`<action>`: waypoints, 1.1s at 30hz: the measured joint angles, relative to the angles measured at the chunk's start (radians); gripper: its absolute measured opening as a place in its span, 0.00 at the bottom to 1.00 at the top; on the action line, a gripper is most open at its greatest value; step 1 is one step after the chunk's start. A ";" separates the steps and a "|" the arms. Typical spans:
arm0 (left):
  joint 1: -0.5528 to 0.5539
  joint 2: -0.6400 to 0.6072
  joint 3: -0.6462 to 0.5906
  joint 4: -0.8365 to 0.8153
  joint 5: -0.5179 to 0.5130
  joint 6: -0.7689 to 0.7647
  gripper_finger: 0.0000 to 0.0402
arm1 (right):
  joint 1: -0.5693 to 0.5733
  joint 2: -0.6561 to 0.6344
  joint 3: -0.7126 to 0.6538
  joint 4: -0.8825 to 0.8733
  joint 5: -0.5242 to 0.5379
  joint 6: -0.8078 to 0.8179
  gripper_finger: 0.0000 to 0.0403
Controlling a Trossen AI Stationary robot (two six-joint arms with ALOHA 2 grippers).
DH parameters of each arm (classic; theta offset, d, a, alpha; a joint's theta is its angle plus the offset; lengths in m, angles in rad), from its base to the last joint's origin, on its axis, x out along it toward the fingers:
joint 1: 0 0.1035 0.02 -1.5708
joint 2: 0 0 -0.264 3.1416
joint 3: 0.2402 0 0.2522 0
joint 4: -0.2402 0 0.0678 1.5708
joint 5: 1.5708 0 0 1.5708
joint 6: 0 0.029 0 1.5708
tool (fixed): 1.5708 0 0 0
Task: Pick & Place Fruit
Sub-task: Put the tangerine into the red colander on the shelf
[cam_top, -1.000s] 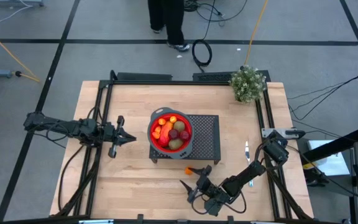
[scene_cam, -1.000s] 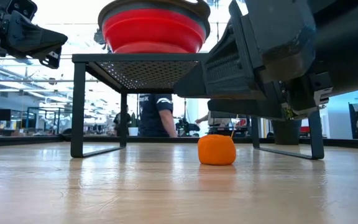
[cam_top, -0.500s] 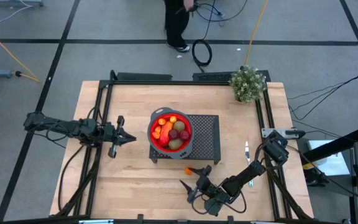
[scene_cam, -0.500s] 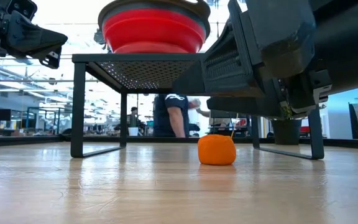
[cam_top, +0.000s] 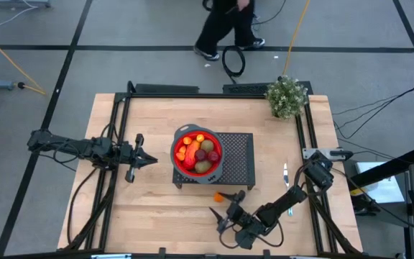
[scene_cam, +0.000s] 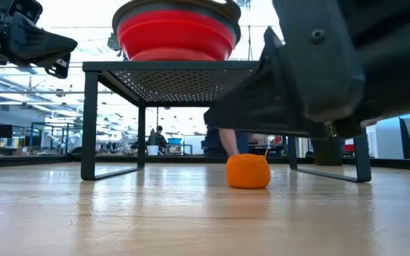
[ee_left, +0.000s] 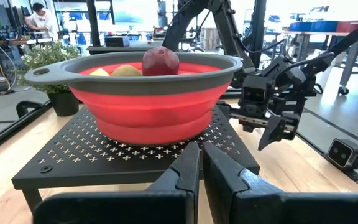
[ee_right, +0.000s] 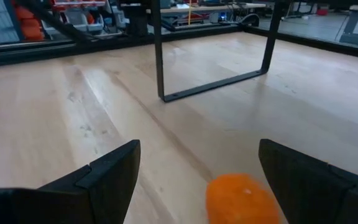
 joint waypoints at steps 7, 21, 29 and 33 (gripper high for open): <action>0.000 0.000 0.000 0.000 0.000 0.000 0.05 | -0.019 0.000 0.000 0.026 -0.047 -0.009 0.79; 0.000 0.000 0.000 0.000 0.000 0.000 0.05 | -0.049 0.000 0.000 0.030 -0.132 -0.006 0.79; 0.000 0.000 0.000 0.000 0.000 0.000 0.05 | -0.052 0.000 0.000 0.016 -0.129 -0.005 0.79; 0.000 0.000 0.000 0.000 0.000 0.000 0.05 | -0.054 0.000 0.000 0.000 -0.128 -0.004 0.79</action>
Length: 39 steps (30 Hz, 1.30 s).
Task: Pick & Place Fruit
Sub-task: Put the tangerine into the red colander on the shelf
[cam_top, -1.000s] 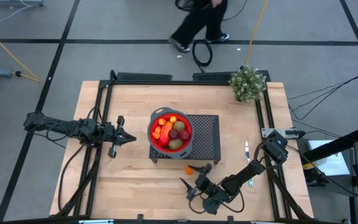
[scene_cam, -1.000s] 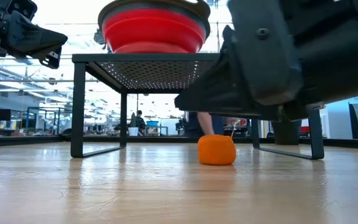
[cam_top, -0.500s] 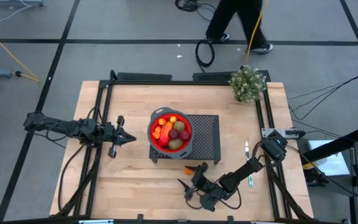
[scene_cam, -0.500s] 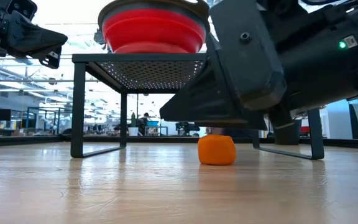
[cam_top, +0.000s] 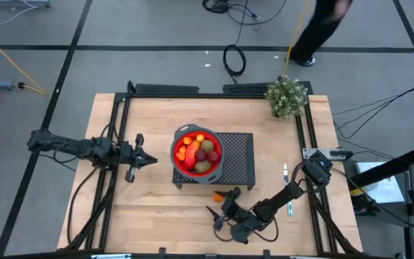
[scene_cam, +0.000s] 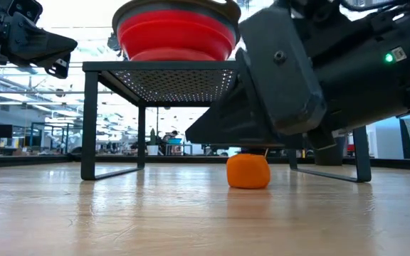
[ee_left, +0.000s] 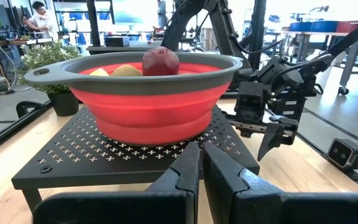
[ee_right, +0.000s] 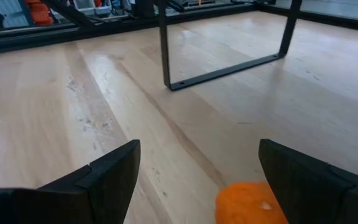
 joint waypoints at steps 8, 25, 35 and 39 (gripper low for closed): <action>0.000 0.000 0.000 0.000 0.000 0.000 0.05 | -0.003 0.000 0.000 -0.121 0.005 0.140 0.79; 0.000 0.000 0.000 -0.001 0.000 0.000 0.05 | -0.015 -0.001 0.000 -0.204 -0.008 0.249 0.79; 0.000 0.000 0.000 0.000 0.000 0.000 0.05 | -0.041 -0.002 0.000 -0.216 -0.146 0.249 0.79; 0.000 0.000 0.000 0.000 0.000 0.000 0.05 | -0.047 -0.002 0.001 -0.205 -0.153 0.256 0.79</action>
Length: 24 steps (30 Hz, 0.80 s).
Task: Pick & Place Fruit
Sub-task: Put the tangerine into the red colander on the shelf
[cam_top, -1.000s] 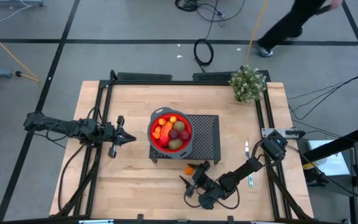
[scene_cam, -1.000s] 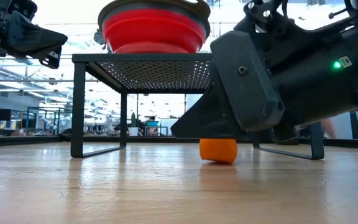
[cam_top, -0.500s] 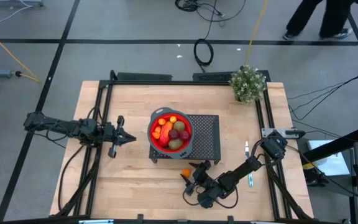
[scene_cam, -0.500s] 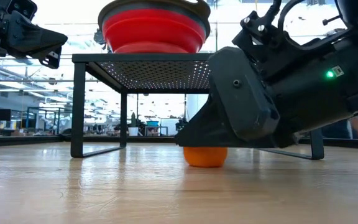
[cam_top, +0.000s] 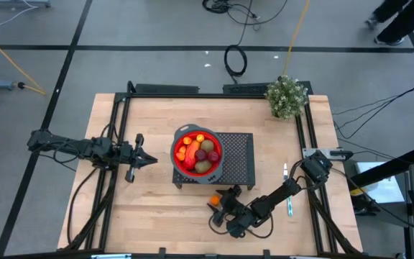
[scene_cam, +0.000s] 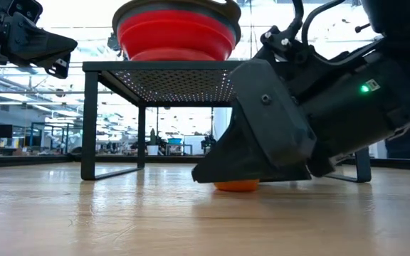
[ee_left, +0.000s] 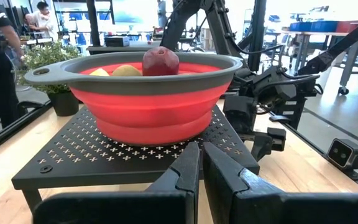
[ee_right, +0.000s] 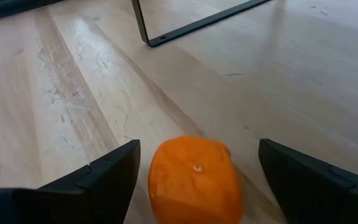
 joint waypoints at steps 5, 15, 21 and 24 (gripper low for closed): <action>0.000 0.000 0.000 0.000 0.000 0.000 0.05 | 0.000 0.000 0.000 -0.010 -0.002 0.058 0.79; 0.000 0.000 0.000 0.000 0.000 0.000 0.05 | 0.000 0.000 0.000 -0.026 -0.006 0.053 0.70; 0.000 0.000 0.000 0.000 0.000 0.000 0.05 | 0.000 0.000 -0.001 -0.034 -0.012 0.052 0.58; 0.000 0.000 0.000 0.000 0.000 0.000 0.05 | 0.000 0.000 -0.001 -0.030 -0.020 0.052 0.53</action>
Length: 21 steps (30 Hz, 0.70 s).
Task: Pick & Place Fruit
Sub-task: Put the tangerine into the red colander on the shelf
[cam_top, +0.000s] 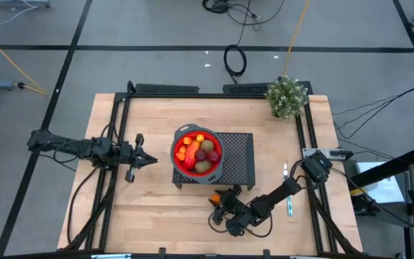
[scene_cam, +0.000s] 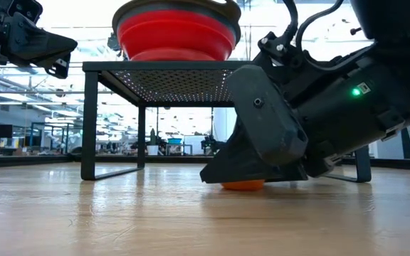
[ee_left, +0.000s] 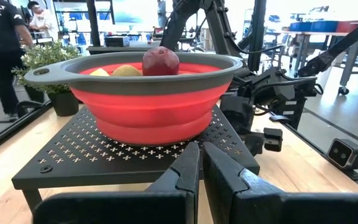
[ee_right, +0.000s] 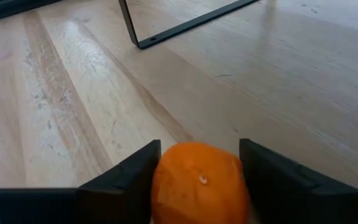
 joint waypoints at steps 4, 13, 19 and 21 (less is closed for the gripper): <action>0.000 0.000 0.000 0.000 0.000 0.000 0.05 | -0.001 0.000 0.000 0.001 -0.002 0.010 0.46; 0.000 0.000 0.000 0.000 0.000 0.000 0.05 | 0.001 0.000 0.000 0.040 -0.019 0.026 0.35; 0.000 0.000 0.000 0.001 -0.001 -0.029 0.05 | 0.007 -0.047 -0.001 0.076 -0.073 -0.060 0.35; 0.000 0.000 0.000 0.001 0.000 -0.046 0.05 | 0.005 -0.071 -0.001 0.120 -0.101 -0.120 0.35</action>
